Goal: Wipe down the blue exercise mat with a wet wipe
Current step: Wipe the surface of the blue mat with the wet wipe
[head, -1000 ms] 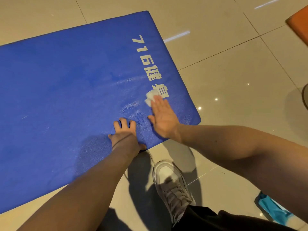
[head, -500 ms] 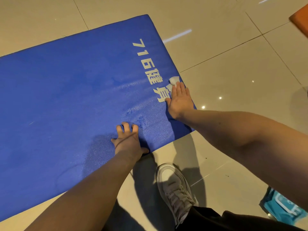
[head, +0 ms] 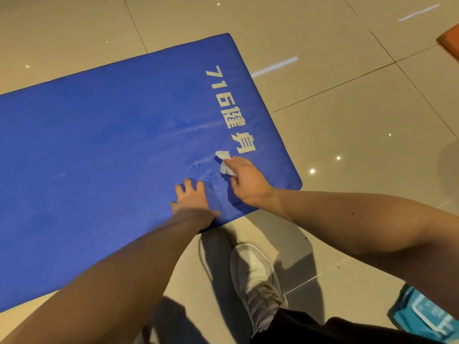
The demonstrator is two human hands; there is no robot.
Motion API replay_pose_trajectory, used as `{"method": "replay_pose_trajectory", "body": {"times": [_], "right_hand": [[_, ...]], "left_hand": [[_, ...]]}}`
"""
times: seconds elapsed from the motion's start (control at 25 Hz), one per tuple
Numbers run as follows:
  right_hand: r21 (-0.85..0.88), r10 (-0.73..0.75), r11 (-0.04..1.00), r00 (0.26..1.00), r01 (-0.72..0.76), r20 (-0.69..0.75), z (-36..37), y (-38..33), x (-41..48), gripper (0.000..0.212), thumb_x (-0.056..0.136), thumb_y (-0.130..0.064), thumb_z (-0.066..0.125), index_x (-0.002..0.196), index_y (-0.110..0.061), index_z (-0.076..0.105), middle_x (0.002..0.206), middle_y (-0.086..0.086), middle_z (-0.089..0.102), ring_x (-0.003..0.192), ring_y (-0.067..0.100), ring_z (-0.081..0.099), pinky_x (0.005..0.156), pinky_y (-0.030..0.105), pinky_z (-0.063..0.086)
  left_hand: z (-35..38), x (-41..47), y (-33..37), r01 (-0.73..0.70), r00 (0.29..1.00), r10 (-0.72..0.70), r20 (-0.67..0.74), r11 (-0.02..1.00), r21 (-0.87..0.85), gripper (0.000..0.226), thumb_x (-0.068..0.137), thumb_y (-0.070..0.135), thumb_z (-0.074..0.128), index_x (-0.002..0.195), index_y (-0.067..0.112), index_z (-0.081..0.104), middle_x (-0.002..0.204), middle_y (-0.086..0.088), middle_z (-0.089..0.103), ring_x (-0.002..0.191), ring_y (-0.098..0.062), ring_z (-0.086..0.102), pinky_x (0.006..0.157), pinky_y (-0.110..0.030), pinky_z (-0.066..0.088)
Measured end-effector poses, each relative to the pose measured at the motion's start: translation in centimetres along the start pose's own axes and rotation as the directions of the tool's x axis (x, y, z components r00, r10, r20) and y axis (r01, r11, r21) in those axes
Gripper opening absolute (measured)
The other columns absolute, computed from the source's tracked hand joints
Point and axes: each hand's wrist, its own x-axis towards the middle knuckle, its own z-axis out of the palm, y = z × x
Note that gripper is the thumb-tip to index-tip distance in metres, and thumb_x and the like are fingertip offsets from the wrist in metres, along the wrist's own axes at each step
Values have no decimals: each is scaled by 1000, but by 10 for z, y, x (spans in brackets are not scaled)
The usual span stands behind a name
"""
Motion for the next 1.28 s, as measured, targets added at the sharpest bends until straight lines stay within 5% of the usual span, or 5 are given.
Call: {"method": "replay_pose_trajectory", "body": {"times": [0.2,0.6,0.84,1.08,1.28], "right_hand": [[227,154,958,982,-175,108,-31,-13,-24,43,100,-17,55,143,-12,51,136,9,59,122,25,55,99,25,40],[84,75,991,962,-100,264,-112,-85,-60,32,101,-27,49,130,-16,54,121,4,57,104,20,56,87,32,47],[119,88,985,962,-122,257,-130,-106,-53,23,91,-23,68,107,-8,61,99,13,67,81,19,65,73,34,56],[437,505,680,808,-589,305,-97,-24,0,27,87,-27,76,101,-9,61,102,16,69,77,23,68,69,30,57],[510,656,586,738,-629,156,-63,26,34,33,86,-21,77,108,-6,58,101,15,66,74,22,65,55,27,56]], "left_hand": [[-33,-15,-2,-99,986,43,-161,928,-360,49,100,38,54,139,10,43,146,-11,39,131,-33,41,102,-50,44],[-102,-86,3,-340,940,222,-259,669,-661,53,102,21,57,151,12,39,152,-4,47,132,-25,51,95,-31,47],[-114,-98,-3,-447,894,350,-280,656,-607,11,95,21,66,99,12,69,79,0,62,71,-18,55,60,-25,43],[-91,-32,13,-267,961,216,-174,554,-789,21,98,27,63,92,7,67,86,-8,65,74,-20,55,67,-33,49],[-68,26,54,-189,982,98,-163,592,-784,11,93,22,66,92,11,64,88,-7,65,80,-26,59,74,-39,52]]}}
